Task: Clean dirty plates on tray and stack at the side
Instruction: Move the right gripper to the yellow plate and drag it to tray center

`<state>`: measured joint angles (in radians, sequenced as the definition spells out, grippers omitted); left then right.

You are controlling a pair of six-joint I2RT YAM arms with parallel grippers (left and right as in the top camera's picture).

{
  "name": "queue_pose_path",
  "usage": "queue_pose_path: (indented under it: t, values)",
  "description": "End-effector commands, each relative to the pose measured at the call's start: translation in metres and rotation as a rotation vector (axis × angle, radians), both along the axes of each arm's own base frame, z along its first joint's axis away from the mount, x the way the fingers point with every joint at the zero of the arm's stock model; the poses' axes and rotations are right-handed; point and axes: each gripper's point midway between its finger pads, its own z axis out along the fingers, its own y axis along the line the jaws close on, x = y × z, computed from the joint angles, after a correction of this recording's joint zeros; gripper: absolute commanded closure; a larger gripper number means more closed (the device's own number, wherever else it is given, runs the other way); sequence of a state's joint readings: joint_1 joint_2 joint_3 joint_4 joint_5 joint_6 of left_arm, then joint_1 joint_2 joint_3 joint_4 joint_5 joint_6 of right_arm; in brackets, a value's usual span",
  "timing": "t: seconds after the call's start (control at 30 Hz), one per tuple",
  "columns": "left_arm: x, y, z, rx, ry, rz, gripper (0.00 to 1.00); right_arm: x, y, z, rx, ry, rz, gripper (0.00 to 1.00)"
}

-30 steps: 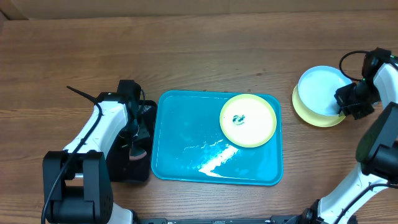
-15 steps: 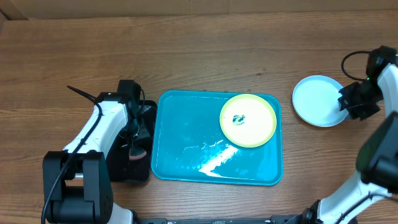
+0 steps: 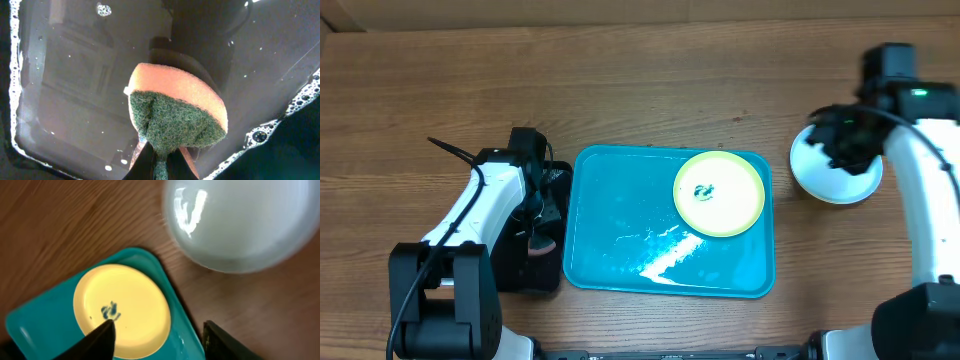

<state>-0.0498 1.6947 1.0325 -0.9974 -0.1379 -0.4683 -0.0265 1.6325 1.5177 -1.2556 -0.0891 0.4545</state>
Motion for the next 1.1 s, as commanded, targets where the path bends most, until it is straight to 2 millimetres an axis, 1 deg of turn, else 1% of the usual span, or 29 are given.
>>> queue_pose_path:
  t: [0.0,0.07,0.13,0.17,0.3,0.4,0.47,0.53,0.7,0.73,0.8,0.87,0.9,0.97,1.0,1.07]
  values:
    - [-0.001,0.000,-0.002,-0.010,0.008,-0.007,0.96,0.000,0.020,-0.030,0.002,0.016,0.153,0.42]
    - [-0.001,0.000,-0.002,-0.010,0.008,-0.007,0.96,0.004,0.036,-0.045,0.041,-0.014,0.259,0.43]
    - [-0.001,0.000,-0.002,-0.010,0.008,-0.008,0.96,0.004,0.047,-0.061,0.091,-0.024,0.325,0.43]
    - [-0.001,0.000,-0.002,-0.010,0.008,-0.008,0.96,0.002,0.049,-0.067,0.099,-0.016,0.332,0.43]
    - [-0.001,0.000,-0.002,-0.010,0.009,-0.011,0.96,-0.009,0.050,-0.102,0.120,0.061,0.339,0.44]
    - [-0.001,0.000,-0.002,-0.010,0.009,-0.011,0.96,-0.018,0.063,-0.124,0.188,0.106,0.401,0.46]
    - [-0.001,0.000,-0.002,-0.010,0.010,-0.011,0.96,-0.021,0.072,-0.134,0.226,0.125,0.440,0.49]
    - [-0.001,0.000,-0.002,-0.010,0.009,-0.011,0.96,-0.020,0.076,-0.141,0.227,0.135,0.447,0.50]
    - [-0.002,0.000,-0.002,-0.010,0.012,-0.014,0.96,-0.016,0.074,-0.157,0.206,0.157,0.411,0.49]
    - [-0.002,0.000,-0.002,-0.010,0.012,-0.014,0.96,-0.016,0.074,-0.161,0.208,0.165,0.405,0.51]
    - [-0.002,0.000,-0.002,-0.010,0.013,-0.014,0.96,-0.017,0.075,-0.169,0.216,0.187,0.393,0.62]
    - [-0.002,0.000,-0.002,-0.010,0.013,-0.014,0.96,-0.020,0.078,-0.177,0.231,0.214,0.395,0.81]
    - [-0.002,0.000,-0.002,-0.010,0.014,-0.014,0.96,-0.023,0.080,-0.182,0.236,0.232,0.394,0.89]
    - [-0.002,0.000,-0.002,-0.010,0.014,-0.014,0.96,-0.026,0.082,-0.191,0.239,0.260,0.387,0.96]
    - [-0.003,0.000,-0.002,-0.010,0.015,-0.014,0.96,-0.028,0.084,-0.194,0.240,0.272,0.380,0.96]
    - [-0.003,0.000,-0.002,-0.010,0.015,-0.015,0.96,-0.028,0.089,-0.196,0.239,0.271,0.389,0.96]
